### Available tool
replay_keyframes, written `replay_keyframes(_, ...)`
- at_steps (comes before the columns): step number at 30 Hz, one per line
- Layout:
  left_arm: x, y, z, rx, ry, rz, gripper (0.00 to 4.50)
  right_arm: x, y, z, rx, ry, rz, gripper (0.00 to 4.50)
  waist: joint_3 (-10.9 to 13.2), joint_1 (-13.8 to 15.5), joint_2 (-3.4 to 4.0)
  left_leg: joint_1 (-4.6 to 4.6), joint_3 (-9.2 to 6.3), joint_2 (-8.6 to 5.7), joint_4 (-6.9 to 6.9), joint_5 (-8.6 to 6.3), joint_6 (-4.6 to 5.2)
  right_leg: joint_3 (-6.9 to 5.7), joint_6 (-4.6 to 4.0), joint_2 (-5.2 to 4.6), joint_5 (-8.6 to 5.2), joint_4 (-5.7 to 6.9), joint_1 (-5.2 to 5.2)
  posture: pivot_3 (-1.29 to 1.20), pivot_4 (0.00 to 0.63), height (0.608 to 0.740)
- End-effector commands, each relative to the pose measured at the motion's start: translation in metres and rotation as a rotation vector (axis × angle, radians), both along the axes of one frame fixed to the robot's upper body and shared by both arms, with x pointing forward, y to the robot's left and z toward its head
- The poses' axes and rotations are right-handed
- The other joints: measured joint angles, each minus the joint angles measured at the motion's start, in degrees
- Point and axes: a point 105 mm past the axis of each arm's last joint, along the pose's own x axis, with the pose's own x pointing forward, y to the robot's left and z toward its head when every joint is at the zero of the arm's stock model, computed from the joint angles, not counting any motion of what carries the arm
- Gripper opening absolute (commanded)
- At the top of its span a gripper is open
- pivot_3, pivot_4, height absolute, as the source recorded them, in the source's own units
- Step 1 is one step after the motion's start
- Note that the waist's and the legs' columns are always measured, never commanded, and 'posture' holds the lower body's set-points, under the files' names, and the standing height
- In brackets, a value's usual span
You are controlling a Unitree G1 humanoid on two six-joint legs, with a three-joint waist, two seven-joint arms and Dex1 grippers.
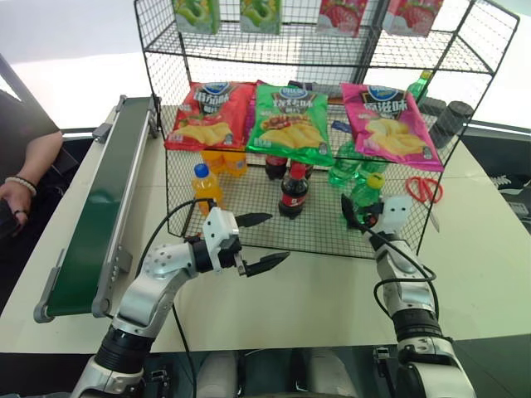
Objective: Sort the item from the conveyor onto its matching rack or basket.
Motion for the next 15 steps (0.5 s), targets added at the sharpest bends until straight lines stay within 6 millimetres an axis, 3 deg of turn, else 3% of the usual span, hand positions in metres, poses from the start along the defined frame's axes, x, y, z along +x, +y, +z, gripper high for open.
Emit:
replay_keyframes(1,-0.004,-0.003,0.006,-0.008,-0.027,-0.015,4.50,-0.006,-0.004,0.023,-0.024,-0.081,-0.011,4.48,0.00,0.00,0.00,0.00,0.00,0.00,0.00,0.00,0.00,0.00,0.00,0.00,0.00,0.00,0.00,0.00,0.150,0.732)
replay_keyframes(6,0.000,-0.001,0.006,-0.012,-0.025,0.009,4.50,-0.028,-0.010,0.029,-0.048,-0.087,-0.019,4.48,-0.01,0.13,0.02,0.00,-0.01,0.00,0.00,-0.12,0.21,0.00,0.00,-0.02,0.00,0.00,0.01,0.00,0.150,0.732)
replay_keyframes(15,0.006,0.017,0.000,0.039,0.017,0.077,4.50,-0.076,0.003,0.040,-0.153,-0.051,0.088,4.48,-0.04,0.06,0.06,0.06,-0.02,0.02,-0.01,-0.14,0.24,0.03,-0.01,0.00,0.00,0.03,0.01,0.00,0.150,0.732)
